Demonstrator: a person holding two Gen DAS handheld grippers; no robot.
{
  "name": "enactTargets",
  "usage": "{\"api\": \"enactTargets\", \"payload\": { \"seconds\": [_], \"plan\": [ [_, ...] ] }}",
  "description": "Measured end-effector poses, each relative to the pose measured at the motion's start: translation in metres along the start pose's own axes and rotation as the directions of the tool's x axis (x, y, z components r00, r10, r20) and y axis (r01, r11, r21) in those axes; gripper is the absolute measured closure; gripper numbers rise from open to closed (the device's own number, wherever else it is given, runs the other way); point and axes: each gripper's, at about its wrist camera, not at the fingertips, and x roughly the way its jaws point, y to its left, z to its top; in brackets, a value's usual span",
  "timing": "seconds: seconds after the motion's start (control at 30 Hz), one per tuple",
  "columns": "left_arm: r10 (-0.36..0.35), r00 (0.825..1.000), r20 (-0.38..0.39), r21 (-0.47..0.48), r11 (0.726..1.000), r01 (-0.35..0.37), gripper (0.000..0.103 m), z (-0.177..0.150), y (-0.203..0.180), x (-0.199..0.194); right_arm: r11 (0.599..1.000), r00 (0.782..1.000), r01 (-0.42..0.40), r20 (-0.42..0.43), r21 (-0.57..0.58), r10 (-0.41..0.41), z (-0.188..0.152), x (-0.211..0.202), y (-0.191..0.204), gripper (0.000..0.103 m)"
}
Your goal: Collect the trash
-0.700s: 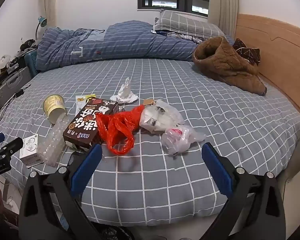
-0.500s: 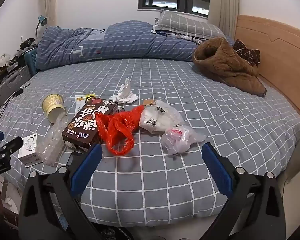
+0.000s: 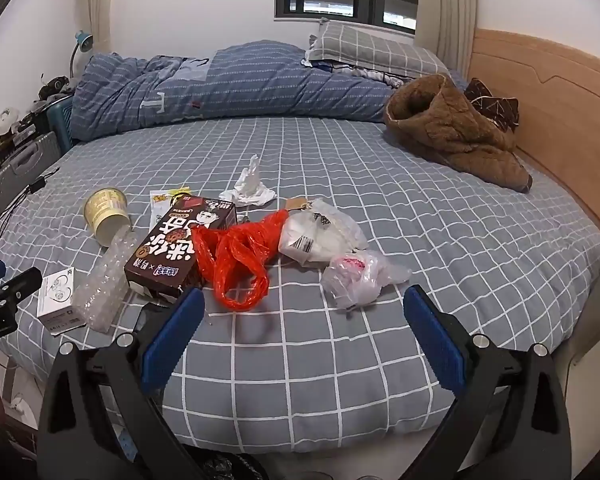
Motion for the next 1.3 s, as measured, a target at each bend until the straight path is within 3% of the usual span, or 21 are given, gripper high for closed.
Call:
{"api": "enactTargets", "payload": {
  "seconds": [1.3],
  "plan": [
    [-0.006, 1.0, -0.004, 0.007, 1.0, 0.006, 0.006, 0.0019, -0.0024, 0.0011, 1.0, 1.0, 0.002, 0.001, 0.001, -0.002, 0.0014, -0.0012, -0.0014, 0.007]
  ]
}}
